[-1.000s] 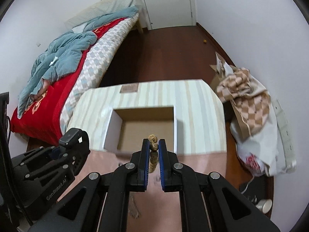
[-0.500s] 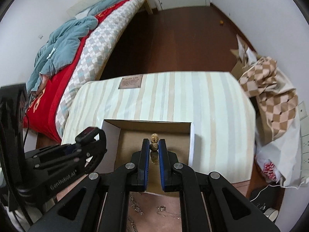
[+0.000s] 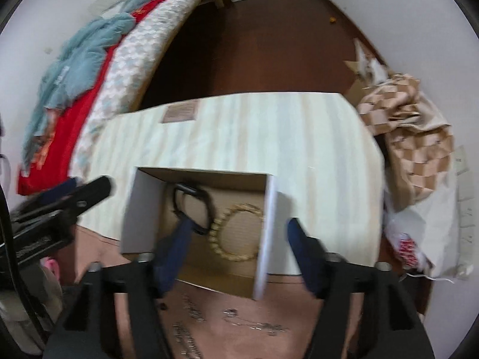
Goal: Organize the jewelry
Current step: 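Open both grippers over the white box, dropping the watch and bead bracelet inside, then withdraw both grippers from the box back over the jewelry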
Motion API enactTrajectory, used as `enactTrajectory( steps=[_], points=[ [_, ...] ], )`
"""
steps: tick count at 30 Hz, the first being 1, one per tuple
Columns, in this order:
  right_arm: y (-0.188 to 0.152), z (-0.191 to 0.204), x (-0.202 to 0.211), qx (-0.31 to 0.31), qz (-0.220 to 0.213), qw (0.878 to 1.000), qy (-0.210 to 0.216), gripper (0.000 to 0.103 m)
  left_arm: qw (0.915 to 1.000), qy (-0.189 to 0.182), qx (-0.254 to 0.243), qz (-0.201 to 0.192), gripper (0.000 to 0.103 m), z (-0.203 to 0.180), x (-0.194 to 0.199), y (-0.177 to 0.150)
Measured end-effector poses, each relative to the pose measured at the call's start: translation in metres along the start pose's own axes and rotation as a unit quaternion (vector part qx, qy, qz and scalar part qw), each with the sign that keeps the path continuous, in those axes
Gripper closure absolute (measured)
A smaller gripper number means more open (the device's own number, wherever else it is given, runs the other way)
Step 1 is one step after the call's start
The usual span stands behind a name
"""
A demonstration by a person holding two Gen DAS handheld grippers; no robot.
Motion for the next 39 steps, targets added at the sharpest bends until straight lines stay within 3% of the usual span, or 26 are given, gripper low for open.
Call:
enactTrajectory(
  steps=[3, 4, 18, 30, 39],
  points=[
    [-0.011, -0.002, 0.0, 0.006, 0.007, 0.999, -0.044, 0.009, 0.9994, 0.031, -0.009, -0.01, 0.0, 0.009, -0.002, -0.01],
    [-0.017, -0.001, -0.002, 0.006, 0.013, 0.998, -0.06, 0.008, 0.9991, 0.039, -0.013, -0.012, 0.0, 0.011, -0.003, -0.013],
    [-0.052, 0.017, 0.008, -0.008, 0.003, 0.994, -0.105, 0.006, 0.9958, 0.076, -0.018, -0.047, 0.0, 0.028, 0.029, -0.039],
    [-0.073, 0.041, 0.081, -0.007, -0.053, 0.988, -0.144, 0.006, 0.993, 0.067, -0.012, -0.097, 0.0, 0.038, 0.094, -0.065],
    [-0.101, 0.062, 0.138, -0.005, -0.097, 0.985, -0.145, 0.006, 0.9902, 0.058, -0.005, -0.127, 0.0, 0.048, 0.14, -0.09]
  ],
)
Point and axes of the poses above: each gripper's, at about its wrist camera, not at the fingertips, and x roughly against the way its jaws point, z to its left, y to its top, the point moved 4 cm from there along -x, roughly the way its jaws point, and after that the axes turned 13 degrees about x, right-handed, at the moved point
